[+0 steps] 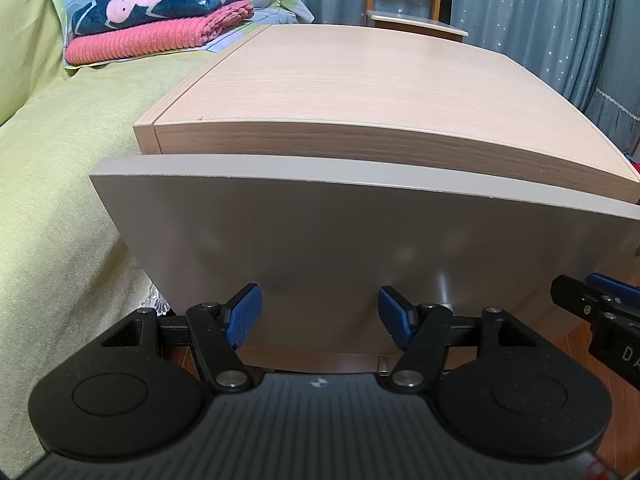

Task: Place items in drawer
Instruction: 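Keep pushing the drawer front with both tools until it sits flush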

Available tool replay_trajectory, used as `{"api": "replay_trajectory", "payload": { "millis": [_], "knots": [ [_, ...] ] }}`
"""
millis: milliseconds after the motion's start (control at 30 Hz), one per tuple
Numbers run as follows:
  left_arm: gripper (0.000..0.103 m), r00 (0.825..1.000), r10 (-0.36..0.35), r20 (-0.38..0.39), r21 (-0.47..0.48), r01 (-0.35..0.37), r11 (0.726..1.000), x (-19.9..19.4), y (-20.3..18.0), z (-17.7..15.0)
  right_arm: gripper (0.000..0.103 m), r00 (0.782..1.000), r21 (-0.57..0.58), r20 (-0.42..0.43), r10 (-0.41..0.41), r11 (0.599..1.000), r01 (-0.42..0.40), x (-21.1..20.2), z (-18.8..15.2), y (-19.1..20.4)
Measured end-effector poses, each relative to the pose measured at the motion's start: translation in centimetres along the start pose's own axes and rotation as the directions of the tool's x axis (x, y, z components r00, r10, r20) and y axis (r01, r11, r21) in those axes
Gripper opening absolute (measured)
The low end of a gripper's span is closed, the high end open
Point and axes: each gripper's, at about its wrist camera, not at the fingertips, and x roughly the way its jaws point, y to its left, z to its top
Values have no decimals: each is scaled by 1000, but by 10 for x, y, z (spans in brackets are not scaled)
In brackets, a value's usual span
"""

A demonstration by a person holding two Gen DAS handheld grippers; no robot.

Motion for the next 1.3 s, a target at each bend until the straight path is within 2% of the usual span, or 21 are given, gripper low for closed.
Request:
{"api": "replay_trajectory", "payload": {
  "millis": [1300],
  "knots": [
    [67, 1000, -9, 3, -15, 9, 1000, 12, 1, 19, 34, 1000, 2, 14, -13, 1000, 13, 17, 5, 1]
  ]
}}
